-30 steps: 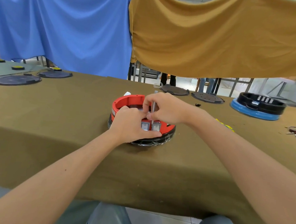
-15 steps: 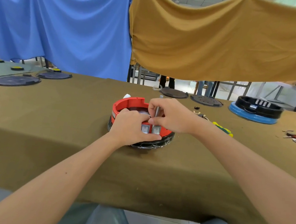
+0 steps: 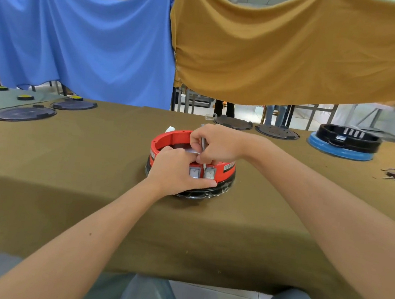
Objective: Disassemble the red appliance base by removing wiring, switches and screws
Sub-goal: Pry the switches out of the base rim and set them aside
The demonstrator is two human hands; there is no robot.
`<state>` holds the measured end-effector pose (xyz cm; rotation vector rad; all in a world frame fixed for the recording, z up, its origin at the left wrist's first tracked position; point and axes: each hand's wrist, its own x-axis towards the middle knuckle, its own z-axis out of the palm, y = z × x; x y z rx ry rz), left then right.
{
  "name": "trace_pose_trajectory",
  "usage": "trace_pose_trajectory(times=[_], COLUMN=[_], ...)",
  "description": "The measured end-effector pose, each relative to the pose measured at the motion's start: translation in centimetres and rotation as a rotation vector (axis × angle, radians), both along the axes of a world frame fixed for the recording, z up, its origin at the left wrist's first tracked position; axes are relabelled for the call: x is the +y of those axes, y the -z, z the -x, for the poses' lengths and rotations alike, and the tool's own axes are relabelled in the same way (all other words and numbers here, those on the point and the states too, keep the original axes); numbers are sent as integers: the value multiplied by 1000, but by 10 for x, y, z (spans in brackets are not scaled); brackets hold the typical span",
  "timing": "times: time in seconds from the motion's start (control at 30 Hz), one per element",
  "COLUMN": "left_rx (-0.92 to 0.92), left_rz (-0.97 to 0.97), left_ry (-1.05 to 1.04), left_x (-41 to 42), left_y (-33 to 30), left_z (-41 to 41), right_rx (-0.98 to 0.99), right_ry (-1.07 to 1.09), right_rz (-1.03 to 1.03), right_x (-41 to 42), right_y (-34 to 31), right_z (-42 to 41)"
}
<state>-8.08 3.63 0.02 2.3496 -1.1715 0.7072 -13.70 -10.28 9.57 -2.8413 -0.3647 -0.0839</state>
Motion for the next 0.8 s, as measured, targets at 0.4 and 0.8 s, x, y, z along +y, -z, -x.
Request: trace_pose_trajectory(times=[0.4, 0.8], left_rx=[-35, -33], left_rz=[-35, -56], left_ry=[-48, -40], left_x=[-1, 0], left_y=[0, -2], left_z=[0, 1], right_rx=[-303, -124], right_ry=[71, 2], right_rz=[-332, -361], right_x=[-46, -45], right_y=[34, 26], right_z=[34, 17])
